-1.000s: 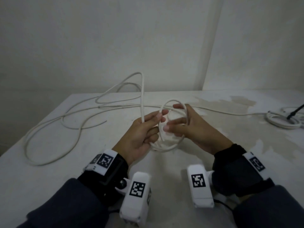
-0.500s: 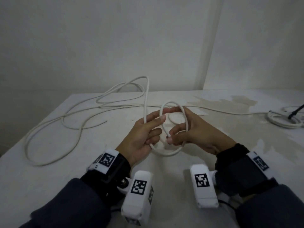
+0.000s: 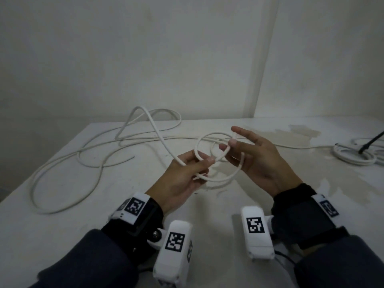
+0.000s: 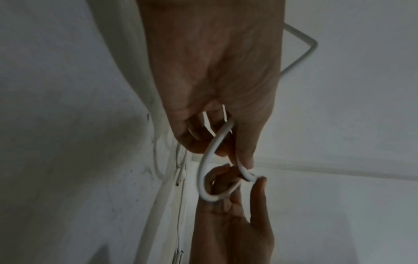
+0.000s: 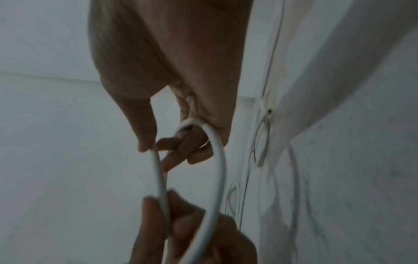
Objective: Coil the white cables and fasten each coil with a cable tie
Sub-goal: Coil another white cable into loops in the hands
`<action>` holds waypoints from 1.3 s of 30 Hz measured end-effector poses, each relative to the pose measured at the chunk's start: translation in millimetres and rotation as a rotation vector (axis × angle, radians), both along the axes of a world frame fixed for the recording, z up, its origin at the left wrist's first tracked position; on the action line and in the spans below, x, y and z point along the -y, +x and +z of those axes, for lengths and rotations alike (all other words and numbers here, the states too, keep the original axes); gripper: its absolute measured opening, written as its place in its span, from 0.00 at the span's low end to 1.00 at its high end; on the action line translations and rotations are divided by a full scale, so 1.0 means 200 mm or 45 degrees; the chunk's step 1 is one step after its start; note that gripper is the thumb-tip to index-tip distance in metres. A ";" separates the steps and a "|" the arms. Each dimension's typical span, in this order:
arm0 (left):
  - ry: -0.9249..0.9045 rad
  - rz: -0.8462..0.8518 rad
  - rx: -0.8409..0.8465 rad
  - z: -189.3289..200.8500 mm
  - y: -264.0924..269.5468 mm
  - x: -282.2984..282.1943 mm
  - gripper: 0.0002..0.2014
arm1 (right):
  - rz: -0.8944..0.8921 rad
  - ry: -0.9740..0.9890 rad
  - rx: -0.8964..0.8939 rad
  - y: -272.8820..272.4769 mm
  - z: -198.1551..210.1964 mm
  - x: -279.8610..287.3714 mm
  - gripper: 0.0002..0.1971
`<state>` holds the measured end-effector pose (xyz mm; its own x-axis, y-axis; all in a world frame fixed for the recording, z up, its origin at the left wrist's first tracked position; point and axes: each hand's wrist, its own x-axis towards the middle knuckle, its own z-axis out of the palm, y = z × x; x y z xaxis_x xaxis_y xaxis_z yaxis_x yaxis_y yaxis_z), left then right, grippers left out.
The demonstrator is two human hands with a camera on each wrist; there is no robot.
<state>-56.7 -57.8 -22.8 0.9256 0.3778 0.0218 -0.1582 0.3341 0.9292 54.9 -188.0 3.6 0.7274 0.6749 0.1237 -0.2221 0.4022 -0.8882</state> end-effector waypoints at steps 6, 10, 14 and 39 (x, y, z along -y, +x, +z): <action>0.050 -0.159 0.054 -0.01 -0.02 0.02 0.08 | 0.105 0.088 -0.223 -0.06 -0.03 -0.07 0.07; 0.068 -0.184 0.053 -0.01 -0.02 0.02 0.07 | 0.089 0.066 -0.251 -0.07 -0.05 -0.10 0.10; 0.059 -0.149 0.052 0.00 -0.02 0.04 0.05 | 0.001 0.143 -0.337 -0.06 -0.05 -0.11 0.10; 0.075 0.291 0.064 0.00 0.00 0.04 0.07 | -0.015 0.157 -0.283 -0.03 -0.06 -0.09 0.08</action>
<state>-56.7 -65.9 -22.3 0.8134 0.5740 0.0942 -0.2703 0.2296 0.9350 48.7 -169.3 -8.2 0.7539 0.6558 0.0404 -0.4012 0.5081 -0.7622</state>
